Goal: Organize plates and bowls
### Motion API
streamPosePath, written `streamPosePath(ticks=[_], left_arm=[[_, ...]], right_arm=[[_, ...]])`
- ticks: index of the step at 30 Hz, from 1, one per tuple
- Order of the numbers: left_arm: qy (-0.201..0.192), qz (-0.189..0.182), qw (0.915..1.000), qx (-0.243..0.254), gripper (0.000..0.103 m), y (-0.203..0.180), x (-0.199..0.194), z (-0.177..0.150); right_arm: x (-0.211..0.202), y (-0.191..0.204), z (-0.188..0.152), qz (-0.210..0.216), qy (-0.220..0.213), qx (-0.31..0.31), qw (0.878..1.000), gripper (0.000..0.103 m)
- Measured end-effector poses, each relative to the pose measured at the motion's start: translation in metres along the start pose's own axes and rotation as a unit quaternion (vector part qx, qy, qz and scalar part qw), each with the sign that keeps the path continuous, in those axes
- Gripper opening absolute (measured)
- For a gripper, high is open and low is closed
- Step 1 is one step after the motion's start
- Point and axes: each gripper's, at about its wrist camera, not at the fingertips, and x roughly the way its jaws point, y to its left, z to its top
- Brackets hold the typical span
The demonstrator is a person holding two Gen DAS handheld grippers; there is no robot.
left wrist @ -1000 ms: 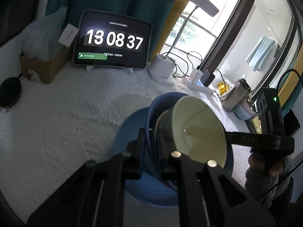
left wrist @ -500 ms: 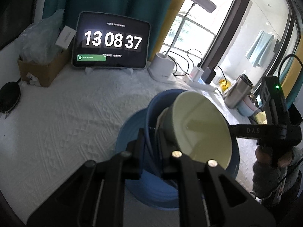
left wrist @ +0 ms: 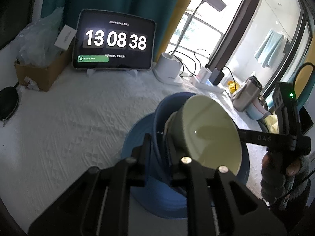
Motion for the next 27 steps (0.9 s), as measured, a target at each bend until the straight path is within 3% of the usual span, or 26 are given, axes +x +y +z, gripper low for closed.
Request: streamPosePath(ticks=[18,27], left_arm=[[-0.001,0.009,0.9999,0.007,0.018,0.000,0.002,0.000],[-0.016,0.013,0.9998,-0.004,0.023,-0.002,-0.013,-0.005]], right_arm=[[-0.023,-0.003,-0.004,-0.013,-0.040,-0.005,0.999,0.035],[-0.031,-0.003,-0.017,-0.030,-0.046,-0.014,0.998,0.037]])
